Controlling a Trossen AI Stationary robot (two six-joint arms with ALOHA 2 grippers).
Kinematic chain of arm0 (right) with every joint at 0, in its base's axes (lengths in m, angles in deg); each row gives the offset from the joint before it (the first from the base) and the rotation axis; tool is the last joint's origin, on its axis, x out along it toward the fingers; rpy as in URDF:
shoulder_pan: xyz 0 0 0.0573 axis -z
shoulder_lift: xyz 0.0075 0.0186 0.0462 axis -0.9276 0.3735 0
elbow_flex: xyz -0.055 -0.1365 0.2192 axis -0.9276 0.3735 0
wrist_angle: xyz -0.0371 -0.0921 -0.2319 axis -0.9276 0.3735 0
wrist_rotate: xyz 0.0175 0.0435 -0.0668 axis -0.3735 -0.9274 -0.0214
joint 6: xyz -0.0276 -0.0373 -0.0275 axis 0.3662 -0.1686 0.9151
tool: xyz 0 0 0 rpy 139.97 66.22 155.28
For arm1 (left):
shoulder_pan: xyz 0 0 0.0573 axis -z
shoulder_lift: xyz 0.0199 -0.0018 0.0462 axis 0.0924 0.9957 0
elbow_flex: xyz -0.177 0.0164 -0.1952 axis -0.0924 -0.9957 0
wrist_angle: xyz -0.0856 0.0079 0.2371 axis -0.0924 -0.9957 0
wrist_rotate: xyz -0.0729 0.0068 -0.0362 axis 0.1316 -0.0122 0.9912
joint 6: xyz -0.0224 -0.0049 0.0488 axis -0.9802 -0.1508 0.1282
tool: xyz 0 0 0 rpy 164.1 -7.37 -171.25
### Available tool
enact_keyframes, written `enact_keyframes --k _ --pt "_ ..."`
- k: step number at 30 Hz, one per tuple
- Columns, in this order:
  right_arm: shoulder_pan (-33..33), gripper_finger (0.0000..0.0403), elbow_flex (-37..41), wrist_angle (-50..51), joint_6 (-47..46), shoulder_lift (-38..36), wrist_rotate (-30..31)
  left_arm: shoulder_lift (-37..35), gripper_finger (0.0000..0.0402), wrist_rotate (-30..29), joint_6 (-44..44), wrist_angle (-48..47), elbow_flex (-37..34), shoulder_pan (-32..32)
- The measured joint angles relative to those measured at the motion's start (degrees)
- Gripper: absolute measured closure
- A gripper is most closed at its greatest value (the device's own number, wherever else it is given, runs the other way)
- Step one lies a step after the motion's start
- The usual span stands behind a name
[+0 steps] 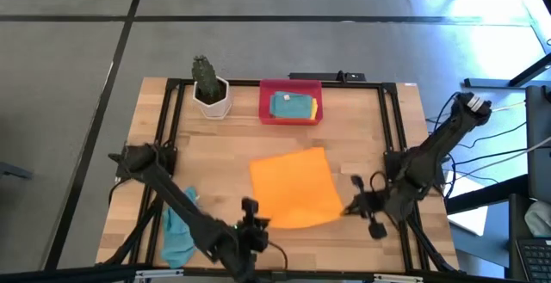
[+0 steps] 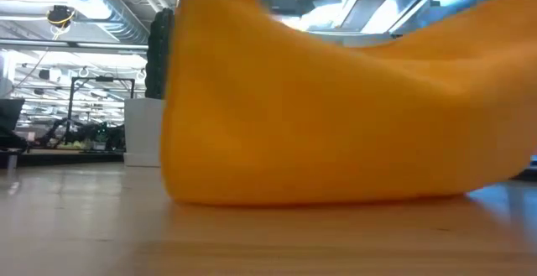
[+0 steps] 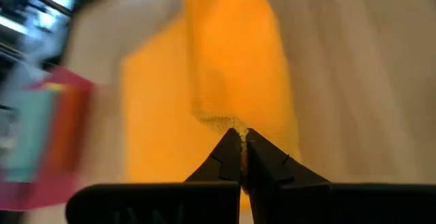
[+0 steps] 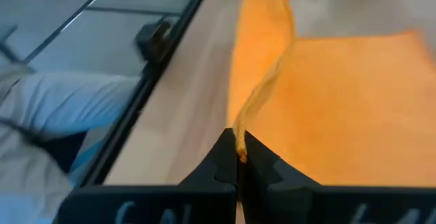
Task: Fold microfiber towels
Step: Fold the orange microfiber cloth
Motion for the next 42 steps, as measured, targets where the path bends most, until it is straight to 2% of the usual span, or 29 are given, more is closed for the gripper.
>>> enact_keyframes --k 4,7,9,15,17,20,24,32,36,42 --pt "-4.4 0.0403 1.0 -6.4 -1.4 7.6 0.0 4.9 0.0401 2.3 -4.7 2.2 0.0 2.0" --pt "-6.3 0.0403 0.3 -7.2 -1.5 12.6 0.5 6.2 0.0401 1.1 -7.5 2.7 0.0 3.1" --pt "-6.6 0.0403 -0.6 -5.7 -1.7 14.5 3.4 6.1 0.0402 -0.8 -8.6 2.2 0.0 3.5" --pt "-4.5 0.0403 -2.1 6.2 -6.3 11.7 18.1 3.6 0.0402 -7.1 -12.4 -8.2 0.0 1.9" --pt "-3.0 0.0403 -2.1 10.7 -8.3 9.9 22.2 3.3 0.0402 -7.1 -14.2 -12.1 0.0 0.3" --pt "0.3 0.0403 -1.7 15.6 -10.8 8.2 24.9 3.3 0.0402 -6.3 -14.8 -15.4 0.0 -2.8" --pt "6.0 0.0403 0.3 16.0 -11.7 8.2 24.1 3.3 0.0402 -2.5 -14.6 -15.7 -0.9 -7.6" --pt "14.9 0.0403 5.3 13.2 -10.3 8.6 23.2 3.3 0.0402 -0.8 -15.0 -13.5 -8.0 -13.7" --pt "17.8 0.0403 6.9 7.5 -5.7 8.6 21.2 2.3 0.0402 -0.3 -17.8 -12.0 -11.5 -14.2" --pt "21.3 0.0403 7.1 -2.0 3.5 8.6 19.5 -3.9 0.0402 -2.2 -19.4 -6.5 -18.5 -12.0"
